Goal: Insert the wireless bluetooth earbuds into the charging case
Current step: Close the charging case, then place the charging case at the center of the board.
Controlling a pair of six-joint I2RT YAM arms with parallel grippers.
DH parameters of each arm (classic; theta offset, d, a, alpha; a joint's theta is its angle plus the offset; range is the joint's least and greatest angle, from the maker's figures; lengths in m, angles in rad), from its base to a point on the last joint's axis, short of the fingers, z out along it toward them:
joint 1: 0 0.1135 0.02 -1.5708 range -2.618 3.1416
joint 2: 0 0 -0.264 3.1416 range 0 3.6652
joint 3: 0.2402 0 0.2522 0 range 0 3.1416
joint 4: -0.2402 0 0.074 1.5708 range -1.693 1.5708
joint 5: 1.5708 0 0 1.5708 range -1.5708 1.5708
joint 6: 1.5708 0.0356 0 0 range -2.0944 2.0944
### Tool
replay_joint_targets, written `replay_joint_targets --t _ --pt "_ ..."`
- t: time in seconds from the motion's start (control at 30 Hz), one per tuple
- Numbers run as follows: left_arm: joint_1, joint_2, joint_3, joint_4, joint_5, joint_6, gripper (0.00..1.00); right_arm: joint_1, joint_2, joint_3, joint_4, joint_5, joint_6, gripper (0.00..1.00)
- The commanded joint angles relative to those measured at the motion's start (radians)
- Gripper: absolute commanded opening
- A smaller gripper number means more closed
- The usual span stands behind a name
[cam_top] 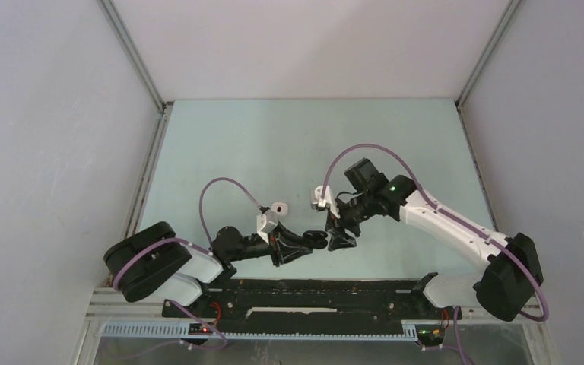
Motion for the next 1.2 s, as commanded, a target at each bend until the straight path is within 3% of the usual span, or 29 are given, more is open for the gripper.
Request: replay_joint_targets --t 0.0,0.17,0.33,0.53,0.67,0.77,0.8,0.83,1.17 --pt "0.001 0.008 0.015 0.077 0.017 -0.015 0.0 0.076 0.017 0.009 0.053 0.024 -0.013 0.6" --pt "0.006 0.011 0.02 0.063 -0.001 -0.027 0.0 0.135 -0.009 0.023 0.036 0.078 -0.018 0.6" --pt "0.016 0.005 0.027 0.028 -0.021 -0.041 0.0 0.113 -0.106 0.028 -0.029 0.146 -0.018 0.61" --pt "0.016 0.02 0.046 -0.01 -0.039 -0.054 0.0 -0.171 -0.233 -0.073 0.114 0.082 0.118 0.62" --pt "0.023 0.033 0.086 -0.128 -0.159 -0.109 0.0 -0.32 -0.257 -0.132 0.203 0.031 0.177 0.63" --pt "0.023 0.057 0.175 -0.325 -0.278 -0.238 0.01 -0.373 -0.262 -0.138 0.224 0.079 0.216 0.74" --pt "0.022 0.07 0.207 -0.373 -0.293 -0.277 0.03 -0.387 -0.266 -0.139 0.232 0.094 0.229 0.9" --pt "0.02 0.094 0.235 -0.392 -0.3 -0.316 0.04 -0.398 -0.277 -0.141 0.246 0.11 0.253 0.98" --pt "0.019 0.352 0.464 -0.499 -0.252 -0.622 0.1 -0.417 -0.387 -0.178 0.338 0.351 0.305 1.0"
